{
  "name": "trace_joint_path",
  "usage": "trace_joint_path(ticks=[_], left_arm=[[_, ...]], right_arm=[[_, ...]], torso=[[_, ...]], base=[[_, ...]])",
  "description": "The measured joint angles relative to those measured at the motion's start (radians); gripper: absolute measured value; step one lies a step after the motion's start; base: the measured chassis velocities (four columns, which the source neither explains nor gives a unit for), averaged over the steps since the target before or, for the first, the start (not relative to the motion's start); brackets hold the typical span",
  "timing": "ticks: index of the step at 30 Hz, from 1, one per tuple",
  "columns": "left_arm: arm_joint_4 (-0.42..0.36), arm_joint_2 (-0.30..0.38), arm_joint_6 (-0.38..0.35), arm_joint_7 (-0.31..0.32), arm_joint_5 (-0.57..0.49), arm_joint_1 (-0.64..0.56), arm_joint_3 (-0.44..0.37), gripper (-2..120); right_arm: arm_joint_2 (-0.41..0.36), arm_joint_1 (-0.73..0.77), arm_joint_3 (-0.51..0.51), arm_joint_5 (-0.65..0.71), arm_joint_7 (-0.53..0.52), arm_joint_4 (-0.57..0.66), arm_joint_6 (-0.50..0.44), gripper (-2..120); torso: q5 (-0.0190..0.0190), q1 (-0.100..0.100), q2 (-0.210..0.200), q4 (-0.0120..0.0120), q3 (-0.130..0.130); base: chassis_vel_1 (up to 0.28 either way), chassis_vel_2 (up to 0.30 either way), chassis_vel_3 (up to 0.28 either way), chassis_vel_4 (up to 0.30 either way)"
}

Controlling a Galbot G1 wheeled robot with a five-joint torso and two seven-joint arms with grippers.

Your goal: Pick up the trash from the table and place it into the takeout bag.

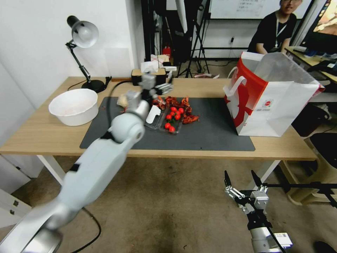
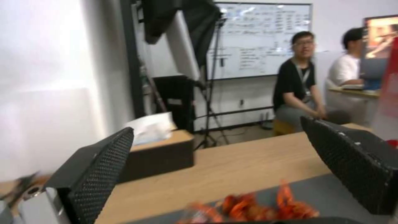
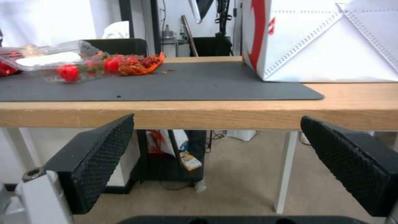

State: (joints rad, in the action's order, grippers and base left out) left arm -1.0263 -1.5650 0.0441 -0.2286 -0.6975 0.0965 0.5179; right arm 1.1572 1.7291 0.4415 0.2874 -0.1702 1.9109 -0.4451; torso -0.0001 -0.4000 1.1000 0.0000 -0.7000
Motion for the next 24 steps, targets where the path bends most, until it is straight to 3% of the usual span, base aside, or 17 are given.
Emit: trace_joint_path(ticks=[3, 6, 8, 10, 11, 13, 14, 16, 18, 20, 22, 23, 24], left_arm=[[-0.003, 0.003, -0.003, 0.003, -0.007, -0.005, -0.007, 100], [-0.041, 0.031, -0.031, 0.056, -0.062, -0.054, -0.069, 100], [-0.124, 0.072, -0.086, 0.241, -0.117, -0.159, -0.175, 100], [-0.155, 0.083, -0.097, 0.277, -0.117, -0.193, -0.205, 100], [-0.220, 0.107, -0.111, 0.325, -0.091, -0.252, -0.256, 100], [-0.350, 0.153, -0.113, 0.357, -0.027, -0.338, -0.313, 100], [-0.350, 0.153, -0.113, 0.357, -0.027, -0.338, -0.313, 100], [-0.492, 0.246, -0.131, 0.409, 0.052, -0.444, -0.358, 100], [-0.529, 0.280, -0.143, 0.428, 0.073, -0.478, -0.372, 100], [-0.620, 0.364, -0.187, 0.459, 0.101, -0.574, -0.424, 100], [-0.645, 0.385, -0.199, 0.464, 0.104, -0.598, -0.442, 100], [-0.696, 0.427, -0.210, 0.481, 0.106, -0.668, -0.490, 100], [-0.706, 0.440, -0.216, 0.488, 0.106, -0.694, -0.503, 100]], right_arm=[[0.000, 0.000, 0.000, 0.000, 0.000, 0.000, 0.000, 100], [0.002, 0.008, 0.003, 0.000, 0.000, 0.005, -0.005, 100], [0.002, 0.029, 0.006, 0.000, -0.002, 0.028, -0.011, 100], [0.002, 0.032, 0.007, 0.000, -0.002, 0.032, -0.012, 100], [0.001, 0.036, 0.011, 0.000, -0.003, 0.036, -0.013, 100], [0.001, 0.037, 0.012, 0.000, -0.005, 0.041, -0.013, 100], [0.001, 0.037, 0.012, 0.000, -0.005, 0.041, -0.013, 100], [0.007, 0.042, 0.008, -0.003, -0.007, 0.046, -0.013, 100], [0.009, 0.044, 0.006, -0.005, -0.007, 0.047, -0.014, 100], [0.009, 0.048, 0.005, -0.009, -0.007, 0.052, -0.014, 100], [0.009, 0.049, 0.004, -0.010, -0.007, 0.053, -0.014, 100], [0.010, 0.052, 0.001, -0.013, -0.007, 0.056, -0.014, 100], [0.010, 0.053, 0.000, -0.014, -0.007, 0.056, -0.014, 100]], torso=[[0.0000, 0.000, 0.000, 0.0001, 0.000], [0.0000, 0.000, 0.000, 0.0001, 0.000], [-0.0002, 0.000, 0.000, 0.0002, 0.000], [-0.0002, 0.000, 0.000, 0.0001, 0.000], [-0.0003, 0.000, 0.000, 0.0001, 0.000], [-0.0004, 0.000, 0.000, 0.0000, 0.000], [-0.0004, 0.000, 0.000, 0.0000, 0.000], [-0.0005, 0.000, 0.000, 0.0001, 0.000], [-0.0005, 0.000, 0.000, 0.0000, 0.000], [-0.0005, 0.000, 0.000, 0.0003, 0.000], [-0.0006, 0.000, 0.000, 0.0000, 0.000], [0.0008, 0.000, 0.000, -0.0004, 0.000], [0.0000, 0.000, 0.000, 0.0005, 0.000]], base=[[0.000, 0.000, 0.000, 0.000], [0.000, 0.000, 0.000, 0.000], [0.000, 0.000, 0.000, 0.000], [0.000, 0.000, 0.000, 0.000], [0.000, 0.000, 0.000, 0.000], [0.000, 0.000, 0.000, 0.000], [0.000, 0.000, 0.000, 0.000], [0.000, 0.000, 0.000, 0.000], [0.000, 0.000, 0.000, 0.000], [0.000, 0.000, 0.000, 0.000], [0.000, 0.000, 0.000, 0.000], [0.000, 0.000, 0.000, 0.000], [0.000, 0.000, 0.000, 0.000]])
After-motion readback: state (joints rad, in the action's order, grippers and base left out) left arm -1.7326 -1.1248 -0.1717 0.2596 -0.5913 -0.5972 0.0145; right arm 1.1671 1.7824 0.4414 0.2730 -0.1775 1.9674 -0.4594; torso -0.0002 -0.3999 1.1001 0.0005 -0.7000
